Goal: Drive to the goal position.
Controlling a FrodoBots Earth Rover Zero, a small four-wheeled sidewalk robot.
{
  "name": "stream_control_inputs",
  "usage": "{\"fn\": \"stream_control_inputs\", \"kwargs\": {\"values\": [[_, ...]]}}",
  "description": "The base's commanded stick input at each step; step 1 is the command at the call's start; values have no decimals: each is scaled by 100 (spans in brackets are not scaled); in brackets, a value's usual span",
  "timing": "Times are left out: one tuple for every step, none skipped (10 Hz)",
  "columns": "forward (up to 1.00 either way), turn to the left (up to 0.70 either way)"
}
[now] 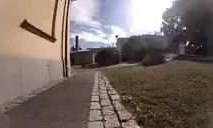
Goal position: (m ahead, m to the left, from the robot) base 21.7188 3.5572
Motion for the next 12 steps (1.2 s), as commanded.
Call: {"fn": "stream_control_inputs", "kwargs": {"values": [[70, 0], [70, 0], [70, 0], [70, 0], [70, 0], [70, 0], [70, 0], [70, 0], [70, 0], [70, 0], [70, 0], [70, 0]]}}
